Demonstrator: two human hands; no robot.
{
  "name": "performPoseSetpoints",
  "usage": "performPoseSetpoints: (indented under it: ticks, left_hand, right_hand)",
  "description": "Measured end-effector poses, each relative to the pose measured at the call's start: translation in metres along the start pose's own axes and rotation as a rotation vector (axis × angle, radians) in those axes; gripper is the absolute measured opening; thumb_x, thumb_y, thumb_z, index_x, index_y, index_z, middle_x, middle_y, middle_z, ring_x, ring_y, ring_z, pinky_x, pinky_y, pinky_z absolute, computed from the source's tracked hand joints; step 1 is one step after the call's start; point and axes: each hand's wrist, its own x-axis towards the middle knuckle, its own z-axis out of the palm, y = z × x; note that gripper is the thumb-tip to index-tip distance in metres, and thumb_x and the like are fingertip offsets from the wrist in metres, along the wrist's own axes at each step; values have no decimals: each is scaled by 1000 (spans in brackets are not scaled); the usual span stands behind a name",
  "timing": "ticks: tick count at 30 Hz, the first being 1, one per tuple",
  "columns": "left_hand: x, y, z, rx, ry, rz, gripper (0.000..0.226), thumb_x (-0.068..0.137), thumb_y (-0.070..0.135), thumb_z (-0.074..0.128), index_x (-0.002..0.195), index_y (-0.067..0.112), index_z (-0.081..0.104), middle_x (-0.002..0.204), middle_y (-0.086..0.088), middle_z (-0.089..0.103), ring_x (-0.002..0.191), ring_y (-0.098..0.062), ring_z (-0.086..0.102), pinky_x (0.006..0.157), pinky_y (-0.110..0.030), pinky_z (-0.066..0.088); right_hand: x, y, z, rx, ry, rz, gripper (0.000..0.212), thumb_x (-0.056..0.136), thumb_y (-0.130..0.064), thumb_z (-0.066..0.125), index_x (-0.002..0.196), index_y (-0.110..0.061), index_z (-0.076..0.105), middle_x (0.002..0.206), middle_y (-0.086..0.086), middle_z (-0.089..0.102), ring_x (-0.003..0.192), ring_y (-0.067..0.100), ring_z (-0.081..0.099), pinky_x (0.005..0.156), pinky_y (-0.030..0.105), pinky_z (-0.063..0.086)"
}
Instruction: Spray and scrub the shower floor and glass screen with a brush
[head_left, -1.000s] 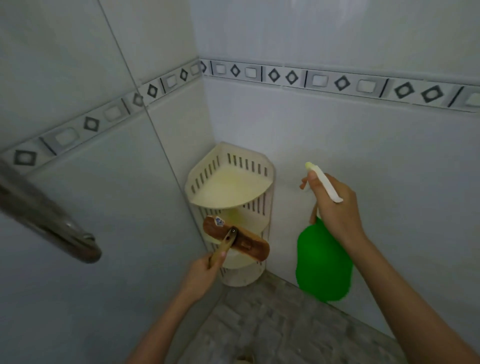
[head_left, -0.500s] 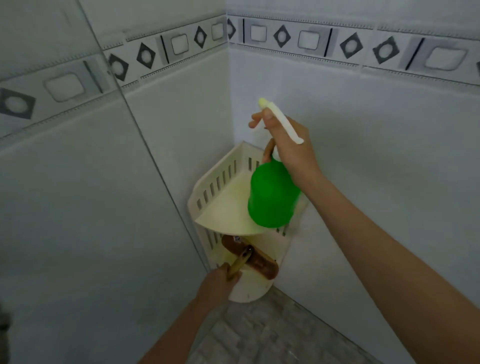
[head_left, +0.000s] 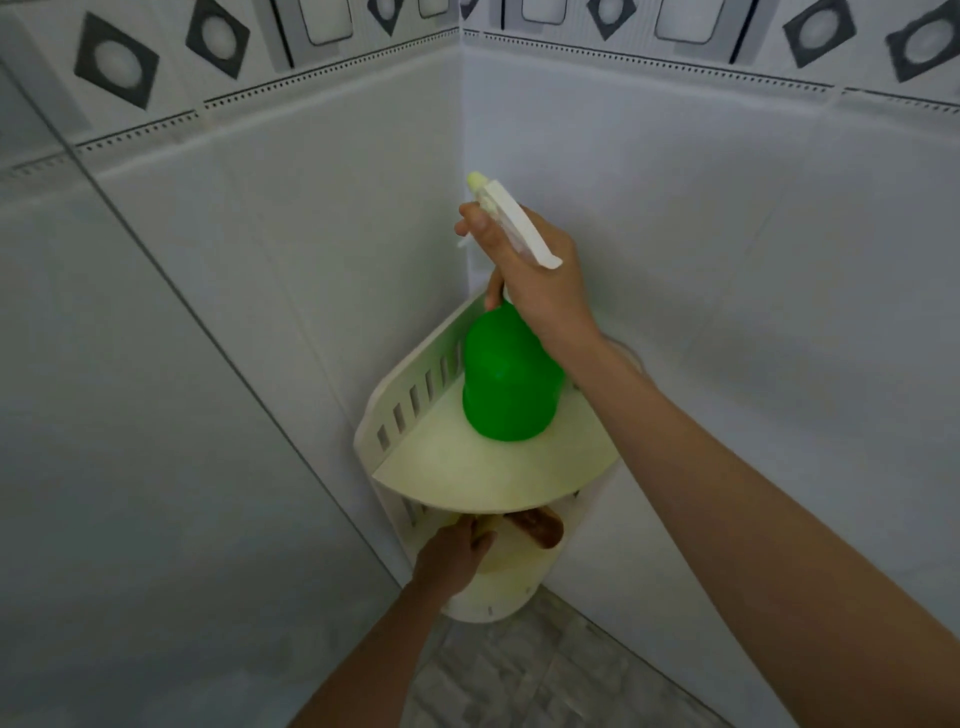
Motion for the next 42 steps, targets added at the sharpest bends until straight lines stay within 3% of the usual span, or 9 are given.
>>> performPoseSetpoints:
  ticks: [2,6,10,15,19,27,32,42]
  left_hand:
    - [5,1,5,29,27,-13,50,96,54,35,124,16,51,110,-8,65,100,-24,61,78,-32,48]
    - [12,8,16,85,44,-59,49,99,50,30,124,14,49,111,-8,64,99,-25,61,78,-34,49]
    - [16,8,25,74,26,-109,52,100,45,32,136,9,38,112,-11,63,99,-27,61,74,-33,47]
    - [5,-7,33,120,55,-81,33,99,26,42,123,3,45,114,-11,58,102,-23,58,80,-32,51]
    - [-4,-14,35,216,132,-63,29,98,29,46,117,8,52,113,-8,57,106,-22,56,83,-30,50]
    - [14,16,28,131,248,-29,33,95,35,51,110,7,62,108,-10,63,102,-22,59,80,-32,52]
    - [18,15,35,203,255,-154,44,92,47,51,107,7,62,111,-9,58,111,-22,51,77,-34,53]
    - [22,-4,38,123,173,-65,49,90,43,57,131,16,50,118,-10,52,110,-26,50,83,-38,52]
  right_hand:
    - [-4,1,-1,1,-33,-32,13,92,-25,72,104,-19,70,101,12,74,52,15,57,51,22,49]
    - [-15,17,-7,-162,-84,-83,36,90,-27,74,120,-9,65,92,25,66,70,10,54,67,16,44]
    - [-31,38,-23,-294,-128,-122,38,91,-27,72,122,-8,60,112,14,69,92,13,62,82,13,46]
    - [-52,54,-40,-381,-147,-79,35,92,-29,71,122,-15,59,117,3,67,105,16,63,94,35,52]
    - [-55,51,-42,-427,-119,-73,40,92,-32,70,127,-14,61,121,5,67,108,19,62,96,37,51]
    - [-53,48,-43,-447,-115,-43,39,95,-31,67,129,-13,61,124,5,66,111,17,62,96,32,50]
    - [-50,46,-43,-473,-122,-53,40,95,-31,66,129,-12,62,126,6,67,113,18,62,98,32,49]
    - [-48,42,-51,-528,-220,-64,40,98,-27,62,134,-11,59,130,4,64,113,12,56,96,21,42]
